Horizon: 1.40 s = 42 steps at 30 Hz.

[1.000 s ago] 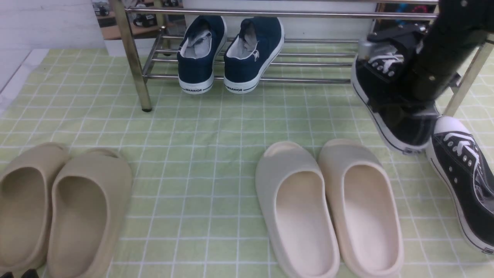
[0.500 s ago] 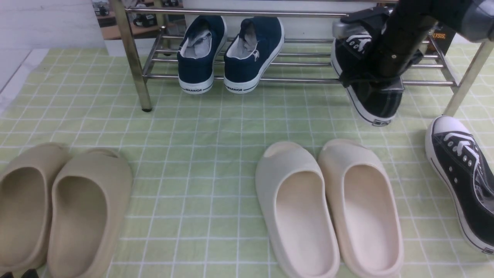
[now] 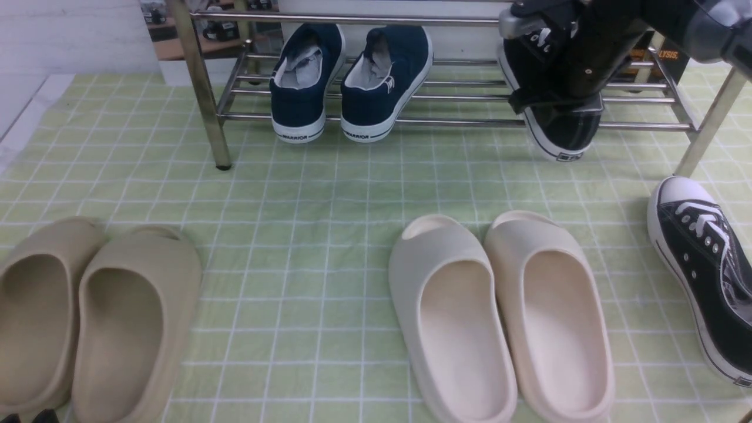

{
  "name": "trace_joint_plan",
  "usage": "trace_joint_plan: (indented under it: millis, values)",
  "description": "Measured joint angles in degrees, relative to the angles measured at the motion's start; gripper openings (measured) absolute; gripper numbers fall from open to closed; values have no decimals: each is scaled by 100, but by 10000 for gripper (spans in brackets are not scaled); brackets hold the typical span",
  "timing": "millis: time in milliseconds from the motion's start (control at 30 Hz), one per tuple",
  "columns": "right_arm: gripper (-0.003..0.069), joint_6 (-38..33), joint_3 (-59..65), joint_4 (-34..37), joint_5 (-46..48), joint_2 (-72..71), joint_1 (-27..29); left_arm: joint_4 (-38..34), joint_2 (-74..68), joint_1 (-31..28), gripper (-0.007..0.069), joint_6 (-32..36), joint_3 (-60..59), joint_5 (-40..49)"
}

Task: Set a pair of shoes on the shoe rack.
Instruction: Use the right arm to put a shoe into the shoe rack

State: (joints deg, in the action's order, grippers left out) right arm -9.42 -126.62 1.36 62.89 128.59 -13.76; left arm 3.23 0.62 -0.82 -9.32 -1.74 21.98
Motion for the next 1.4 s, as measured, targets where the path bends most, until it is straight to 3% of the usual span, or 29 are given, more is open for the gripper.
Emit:
trace_joint_plan:
  millis: [167,267,300,433,567,700,967,1067,1333,1400]
  values:
    - [109,-5,-12,-44,-333,19,0,0,0,0,239,0,0,0]
    - [248,-5,-54,-74,-514,19,0,0,0,0,239,0,0,0]
    - [263,2,-54,-74,-514,7,0,0,0,0,239,0,0,0]
    - [388,150,-54,-60,49,-109,0,0,0,0,239,0,0,0]
    - [419,195,-58,28,572,-359,0,0,0,0,239,0,0,0]
    - [395,186,29,27,788,-637,0,0,0,0,239,0,0,0]
    - [129,166,1799,-5,806,-1603,0,0,0,0,239,0,0,0]
    - [16,166,2572,-105,193,-1744,0,0,0,0,239,0,0,0]
    - [-3,517,2981,-514,-1832,-1479,0,0,0,0,239,0,0,0]
    - [-3,664,2981,-656,-1968,-1433,0,0,0,0,239,0,0,0]
